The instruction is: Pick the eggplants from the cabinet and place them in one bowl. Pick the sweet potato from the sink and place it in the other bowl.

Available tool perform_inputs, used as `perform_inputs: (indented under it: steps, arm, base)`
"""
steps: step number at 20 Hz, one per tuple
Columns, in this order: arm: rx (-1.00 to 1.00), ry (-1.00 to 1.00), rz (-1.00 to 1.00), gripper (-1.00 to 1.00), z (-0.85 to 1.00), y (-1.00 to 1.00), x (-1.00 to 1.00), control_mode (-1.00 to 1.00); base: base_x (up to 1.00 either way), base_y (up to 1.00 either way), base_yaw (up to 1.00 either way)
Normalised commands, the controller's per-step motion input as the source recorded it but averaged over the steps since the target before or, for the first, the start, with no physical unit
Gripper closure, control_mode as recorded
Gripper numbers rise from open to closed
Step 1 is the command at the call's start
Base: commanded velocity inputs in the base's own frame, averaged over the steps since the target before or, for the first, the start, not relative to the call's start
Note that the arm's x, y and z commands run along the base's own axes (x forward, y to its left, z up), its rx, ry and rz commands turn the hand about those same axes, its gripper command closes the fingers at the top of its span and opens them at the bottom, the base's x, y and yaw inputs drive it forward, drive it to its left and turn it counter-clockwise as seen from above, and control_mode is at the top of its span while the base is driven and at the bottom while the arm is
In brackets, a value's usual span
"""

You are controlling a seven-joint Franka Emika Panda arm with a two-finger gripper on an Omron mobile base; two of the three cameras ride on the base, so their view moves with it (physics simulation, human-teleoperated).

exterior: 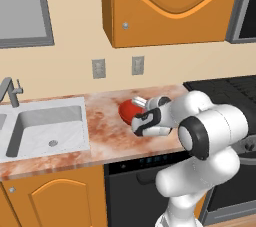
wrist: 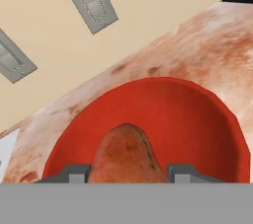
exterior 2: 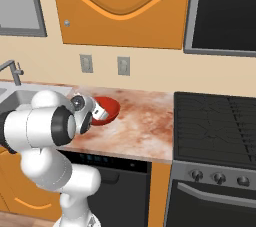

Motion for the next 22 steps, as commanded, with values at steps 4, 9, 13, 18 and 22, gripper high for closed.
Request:
perform_inputs:
  steps: [4, 9, 13, 18, 22]
  arm:
    - [0.00, -0.01, 0.00, -1.00, -0.02, 0.00, 0.12, -1.00]
    - [0.03, 0.00, 0.00, -1.00, 0.09, 0.00, 0.20, -1.00]
    - [0.04, 0.00, 0.00, -1.00, 0.32, 0.00, 0.07, -1.00]
    - [0.00, 0.00, 0.00, -1.00, 0.39, 0.00, -0.04, -1.00]
    - [0.00, -0.01, 0.00, -1.00, 0.75, 0.08, -0.25, -1.00]
  base:
    - [0.00, 0.00, 0.00]
    - [0.00, 0.00, 0.00]
    - [0.00, 0.00, 0.00]
    - [0.00, 0.00, 0.00]
    - [0.00, 0.00, 0.00]
